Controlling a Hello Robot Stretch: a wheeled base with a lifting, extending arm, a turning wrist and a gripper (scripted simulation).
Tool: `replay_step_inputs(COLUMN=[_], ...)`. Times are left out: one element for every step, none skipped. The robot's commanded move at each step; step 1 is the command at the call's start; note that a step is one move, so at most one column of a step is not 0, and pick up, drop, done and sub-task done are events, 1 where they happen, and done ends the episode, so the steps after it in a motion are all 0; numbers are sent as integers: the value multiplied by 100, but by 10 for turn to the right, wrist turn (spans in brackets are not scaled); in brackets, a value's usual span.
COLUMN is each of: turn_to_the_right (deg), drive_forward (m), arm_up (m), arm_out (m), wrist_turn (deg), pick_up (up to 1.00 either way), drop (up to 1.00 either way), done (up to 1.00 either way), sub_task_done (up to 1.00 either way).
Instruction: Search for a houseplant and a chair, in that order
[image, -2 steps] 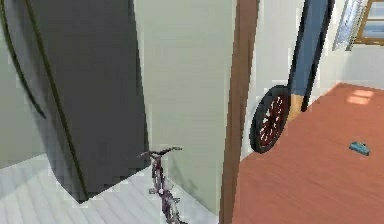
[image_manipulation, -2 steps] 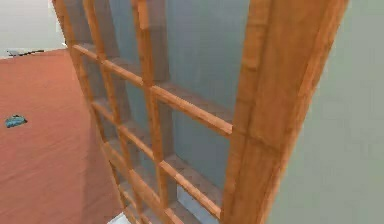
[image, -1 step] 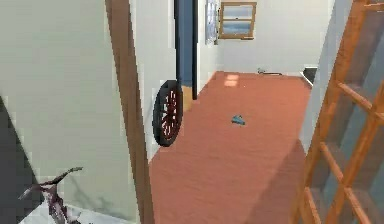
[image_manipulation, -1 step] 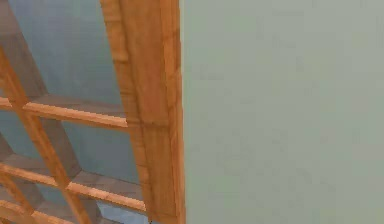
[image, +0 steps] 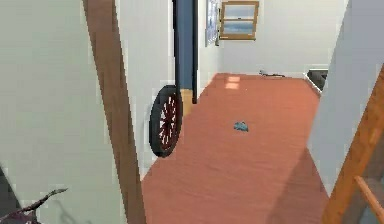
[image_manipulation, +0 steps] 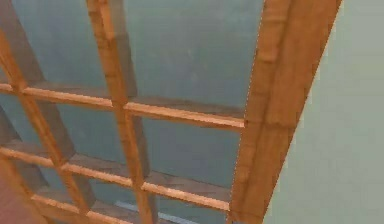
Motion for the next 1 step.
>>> replay_step_inputs(turn_to_the_right=[-30], drive_forward=[0], arm_up=[0], arm_out=[0], wrist_turn=[0], pick_up=[0], drop=[0], done=[0], sub_task_done=[0])
